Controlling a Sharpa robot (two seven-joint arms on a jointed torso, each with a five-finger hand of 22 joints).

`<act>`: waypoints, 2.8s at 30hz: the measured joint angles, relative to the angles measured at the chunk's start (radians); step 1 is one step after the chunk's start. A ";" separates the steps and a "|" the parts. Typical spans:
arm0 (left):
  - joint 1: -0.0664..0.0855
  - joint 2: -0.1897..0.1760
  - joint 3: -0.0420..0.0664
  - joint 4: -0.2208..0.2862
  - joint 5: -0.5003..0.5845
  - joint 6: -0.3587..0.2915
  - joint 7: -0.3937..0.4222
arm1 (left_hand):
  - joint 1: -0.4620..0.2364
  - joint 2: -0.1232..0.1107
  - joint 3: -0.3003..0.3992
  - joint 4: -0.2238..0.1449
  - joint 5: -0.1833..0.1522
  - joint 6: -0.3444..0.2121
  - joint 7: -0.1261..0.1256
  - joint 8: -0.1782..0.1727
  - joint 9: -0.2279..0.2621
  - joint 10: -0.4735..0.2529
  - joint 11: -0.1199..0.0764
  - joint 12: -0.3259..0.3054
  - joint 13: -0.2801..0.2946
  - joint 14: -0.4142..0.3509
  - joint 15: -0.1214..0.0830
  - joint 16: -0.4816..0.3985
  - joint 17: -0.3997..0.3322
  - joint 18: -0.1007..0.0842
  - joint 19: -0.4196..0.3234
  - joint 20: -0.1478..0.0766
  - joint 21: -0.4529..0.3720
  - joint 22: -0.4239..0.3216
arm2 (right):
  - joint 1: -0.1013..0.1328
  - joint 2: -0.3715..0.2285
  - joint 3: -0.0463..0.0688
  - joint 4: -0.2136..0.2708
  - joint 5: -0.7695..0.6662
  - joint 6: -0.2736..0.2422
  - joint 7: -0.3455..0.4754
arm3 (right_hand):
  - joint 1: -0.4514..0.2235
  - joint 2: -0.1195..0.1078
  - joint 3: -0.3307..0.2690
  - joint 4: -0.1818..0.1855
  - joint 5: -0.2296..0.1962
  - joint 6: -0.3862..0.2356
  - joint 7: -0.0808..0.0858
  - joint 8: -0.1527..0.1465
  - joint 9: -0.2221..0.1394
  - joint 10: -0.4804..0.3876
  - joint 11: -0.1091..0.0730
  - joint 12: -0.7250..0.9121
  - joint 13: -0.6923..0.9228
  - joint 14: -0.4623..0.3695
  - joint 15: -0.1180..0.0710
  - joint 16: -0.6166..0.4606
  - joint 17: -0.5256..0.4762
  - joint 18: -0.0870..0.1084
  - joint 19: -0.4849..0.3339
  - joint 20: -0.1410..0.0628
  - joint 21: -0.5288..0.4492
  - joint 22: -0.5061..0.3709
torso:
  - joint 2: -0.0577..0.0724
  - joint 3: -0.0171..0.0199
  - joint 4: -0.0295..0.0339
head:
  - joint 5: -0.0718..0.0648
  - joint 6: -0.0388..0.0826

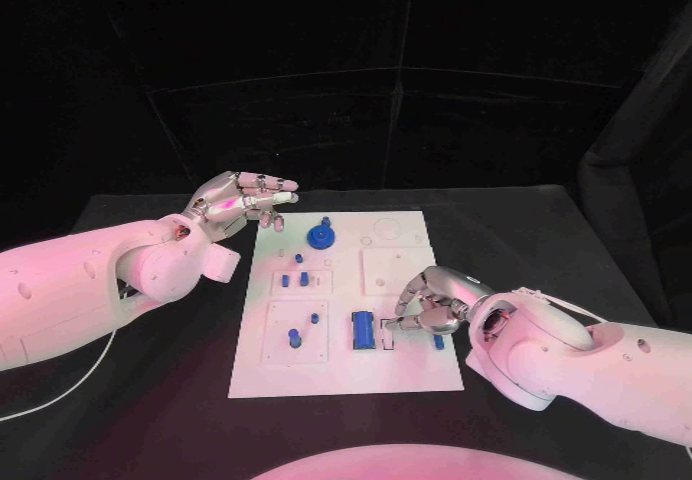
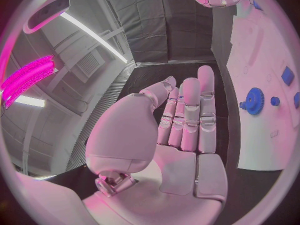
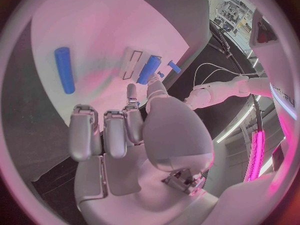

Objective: Assemble the parts on the task board

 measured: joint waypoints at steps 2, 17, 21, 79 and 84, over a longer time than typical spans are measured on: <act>0.000 0.000 0.000 0.000 0.000 0.000 0.000 | 0.000 0.000 0.000 0.000 0.000 0.000 0.000 0.000 0.000 0.000 0.000 0.000 0.000 0.000 0.000 0.000 0.000 0.000 0.000 0.000 0.000 0.000 | 0.007 -0.039 0.001 0.007 0.022 -0.009 0.030 | 0.006 0.006 0.002 -0.007 0.008 -0.028 0.011 -0.028 -0.012 -0.011 0.011 -0.020 0.001 -0.002 0.009 -0.009 -0.012 0.000 -0.011 0.011 -0.011 -0.005 | 0.000 -0.0002 -0.0012 | -0.003 0.001; 0.000 0.003 -0.003 0.001 0.000 0.000 0.001 | 0.000 0.000 0.000 0.000 0.000 0.000 0.000 0.000 0.000 -0.004 0.004 0.000 -0.001 0.000 0.000 0.000 -0.003 0.000 0.000 0.000 0.000 -0.001 | 0.015 -0.170 0.000 0.027 0.008 0.094 0.071 | -0.028 0.017 -0.042 0.025 0.093 0.026 0.003 -0.052 -0.027 -0.011 0.011 -0.033 -0.006 0.002 0.013 -0.009 -0.007 0.000 -0.009 0.020 -0.014 0.001 | -0.002 0.0013 -0.0140 | -0.021 0.005; 0.000 0.003 -0.004 0.000 0.000 0.001 0.001 | 0.000 0.000 0.000 0.000 0.000 0.000 0.000 0.004 0.000 -0.004 0.004 0.000 -0.001 0.000 0.000 0.000 -0.003 0.000 0.000 0.000 0.000 -0.001 | 0.014 -0.154 -0.001 0.015 -0.020 0.159 0.037 | -0.038 0.015 -0.058 0.036 0.094 0.034 0.000 -0.052 -0.024 -0.012 0.011 -0.034 -0.003 0.002 0.013 -0.014 -0.016 0.000 -0.009 0.020 -0.014 -0.001 | -0.002 0.0016 -0.0141 | -0.025 0.004; 0.000 -0.004 -0.010 0.000 0.000 0.012 0.002 | 0.000 0.000 -0.003 0.003 0.000 0.000 0.000 0.004 0.000 -0.004 0.004 0.004 0.000 -0.004 -0.004 0.000 -0.005 0.000 0.000 0.000 -0.004 -0.003 | 0.006 -0.037 0.008 -0.007 -0.170 0.276 -0.119 | 0.083 0.023 0.302 -0.056 0.123 0.068 0.004 -0.166 -0.047 -0.023 0.001 -0.087 0.037 0.001 0.007 -0.024 -0.015 0.000 -0.006 0.009 -0.014 0.000 | -0.005 -0.0001 -0.0112 | -0.015 -0.004; 0.000 -0.004 -0.010 0.000 0.000 0.015 0.001 | 0.000 0.000 -0.003 0.003 0.000 0.000 0.000 0.004 0.000 -0.004 0.004 0.004 0.000 -0.004 -0.004 0.000 -0.005 0.000 0.000 0.000 -0.004 -0.003 | 0.004 -0.049 0.005 -0.002 -0.061 0.207 -0.116 | 0.026 -0.034 0.429 -0.058 0.123 0.075 0.005 -0.174 -0.047 -0.027 0.002 -0.086 -0.006 0.002 0.005 -0.024 -0.014 0.000 -0.006 0.009 -0.014 0.000 | -0.005 -0.0004 -0.0109 | -0.013 -0.003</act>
